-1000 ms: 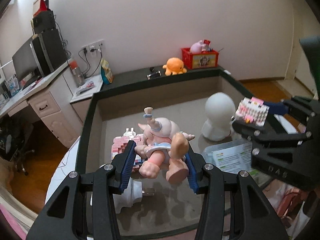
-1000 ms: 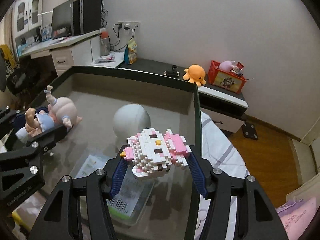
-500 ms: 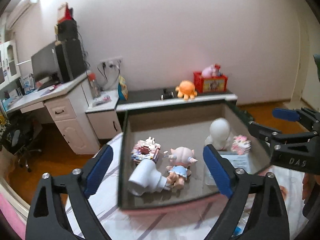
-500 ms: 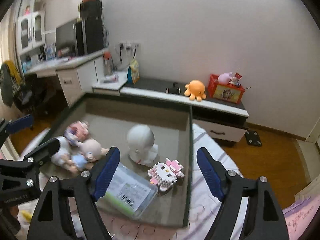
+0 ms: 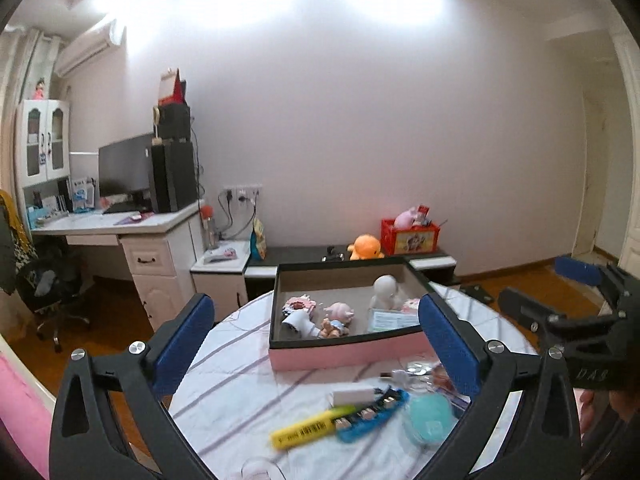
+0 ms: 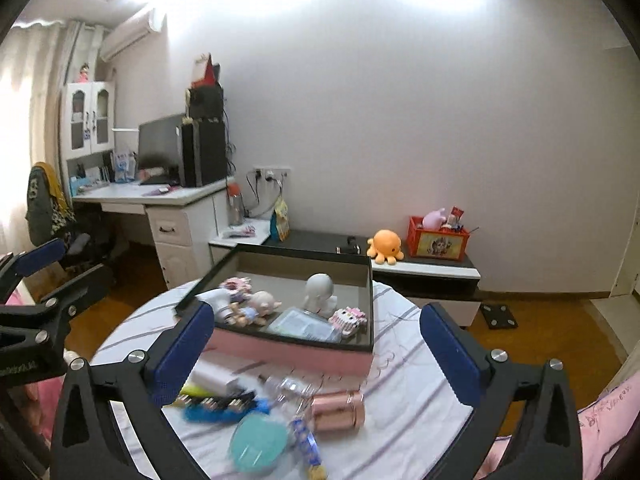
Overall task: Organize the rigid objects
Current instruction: 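Withdraw both tools from the box back above the table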
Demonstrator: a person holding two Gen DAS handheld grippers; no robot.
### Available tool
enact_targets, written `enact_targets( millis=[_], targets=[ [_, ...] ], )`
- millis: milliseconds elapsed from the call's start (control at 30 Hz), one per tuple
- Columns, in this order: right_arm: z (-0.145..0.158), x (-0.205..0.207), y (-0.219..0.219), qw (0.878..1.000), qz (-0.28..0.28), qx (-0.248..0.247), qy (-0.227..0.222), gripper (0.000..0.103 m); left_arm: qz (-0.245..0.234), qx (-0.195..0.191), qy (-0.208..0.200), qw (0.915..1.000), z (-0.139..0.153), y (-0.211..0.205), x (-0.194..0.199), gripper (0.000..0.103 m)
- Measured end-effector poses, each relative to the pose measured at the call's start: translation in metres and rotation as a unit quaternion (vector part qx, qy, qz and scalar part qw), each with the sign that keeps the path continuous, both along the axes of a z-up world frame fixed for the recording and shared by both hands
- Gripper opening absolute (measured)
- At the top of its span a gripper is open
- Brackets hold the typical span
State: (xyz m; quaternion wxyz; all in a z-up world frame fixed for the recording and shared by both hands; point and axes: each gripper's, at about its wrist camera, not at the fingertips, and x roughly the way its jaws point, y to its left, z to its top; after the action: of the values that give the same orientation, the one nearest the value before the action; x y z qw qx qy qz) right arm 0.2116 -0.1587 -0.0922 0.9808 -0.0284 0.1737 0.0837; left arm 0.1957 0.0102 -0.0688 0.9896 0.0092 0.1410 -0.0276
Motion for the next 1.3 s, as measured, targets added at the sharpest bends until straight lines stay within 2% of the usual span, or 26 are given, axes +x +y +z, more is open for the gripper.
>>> enact_targets(
  millis=[167,400,767,1300],
  targets=[
    [-0.001,-0.046,-0.003,0.999,-0.031,0.014,-0.030,0.103,0.010,0.010,-0.040,0.9991,0.003,-0.007,-0.051,0.103],
    [-0.007,-0.087,-0.005,0.997,-0.052,0.024,-0.047,0.103,0.007,0.034,-0.039,0.9986,-0.003,-0.015,-0.083,0.103],
    [-0.005,-0.107,-0.005,0.996,-0.062,0.027,-0.054,0.103,0.013,0.026,-0.033,0.9990,-0.003,-0.010,-0.091,0.103],
    [-0.021,-0.087,-0.008,0.997,-0.071,0.019,-0.024,0.103,0.044,0.027,0.008,0.9986,-0.027,0.013,-0.065,0.103]
  ],
)
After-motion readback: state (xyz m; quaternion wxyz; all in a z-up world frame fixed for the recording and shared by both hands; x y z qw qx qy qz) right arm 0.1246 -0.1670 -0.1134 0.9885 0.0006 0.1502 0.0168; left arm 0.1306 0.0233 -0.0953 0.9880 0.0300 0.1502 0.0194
